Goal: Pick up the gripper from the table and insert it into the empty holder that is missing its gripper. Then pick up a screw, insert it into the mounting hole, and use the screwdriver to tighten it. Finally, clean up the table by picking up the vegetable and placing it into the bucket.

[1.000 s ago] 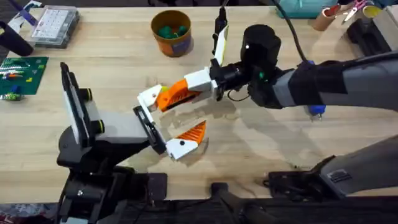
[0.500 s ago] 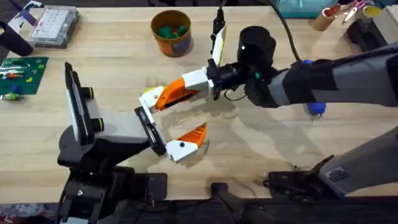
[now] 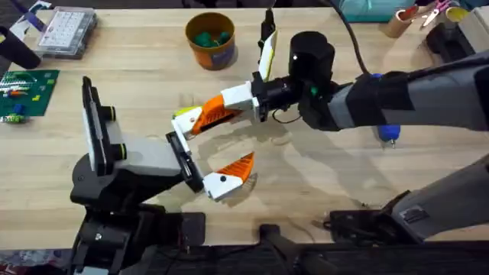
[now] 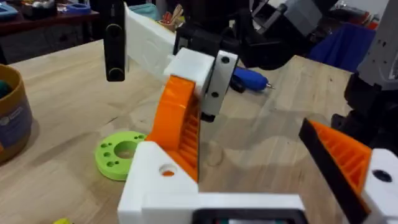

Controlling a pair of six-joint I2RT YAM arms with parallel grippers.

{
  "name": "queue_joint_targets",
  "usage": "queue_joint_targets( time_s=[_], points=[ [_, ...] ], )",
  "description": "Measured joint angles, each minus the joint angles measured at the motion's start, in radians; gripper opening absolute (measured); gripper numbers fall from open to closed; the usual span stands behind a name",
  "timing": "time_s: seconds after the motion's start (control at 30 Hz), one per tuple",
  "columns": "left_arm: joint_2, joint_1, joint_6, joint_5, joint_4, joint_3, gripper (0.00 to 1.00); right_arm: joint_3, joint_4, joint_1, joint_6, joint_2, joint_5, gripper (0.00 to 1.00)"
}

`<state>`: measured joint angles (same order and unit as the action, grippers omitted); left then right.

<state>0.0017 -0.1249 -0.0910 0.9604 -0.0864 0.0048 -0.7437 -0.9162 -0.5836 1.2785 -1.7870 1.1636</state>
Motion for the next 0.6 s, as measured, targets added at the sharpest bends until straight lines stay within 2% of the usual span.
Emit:
queue_joint_targets(
  time_s=[0.3, 0.33, 0.4, 0.5, 0.6],
  points=[
    [0.0, 0.0, -0.002, -0.003, 0.0, 0.0, 0.987, 0.0, 0.0, -0.003, 0.0, 0.0, -0.008, 0.018],
    [0.0, 0.0, -0.003, -0.003, 0.0, 0.0, 0.987, 0.0, 0.0, -0.003, 0.0, 0.0, -0.009, 0.04],
    [0.0, 0.0, 0.004, 0.0, 0.001, 0.0, 0.987, 0.0, 0.01, -0.004, -0.013, -0.001, -0.026, 0.26],
    [0.0, 0.0, 0.007, -0.003, 0.001, 0.0, 0.987, 0.0, 0.02, -0.005, -0.023, -0.009, -0.042, 0.395],
    [-0.001, 0.0, 0.01, -0.005, 0.001, 0.0, 0.987, 0.0, 0.022, -0.005, -0.028, -0.011, -0.047, 0.461]
  ],
)
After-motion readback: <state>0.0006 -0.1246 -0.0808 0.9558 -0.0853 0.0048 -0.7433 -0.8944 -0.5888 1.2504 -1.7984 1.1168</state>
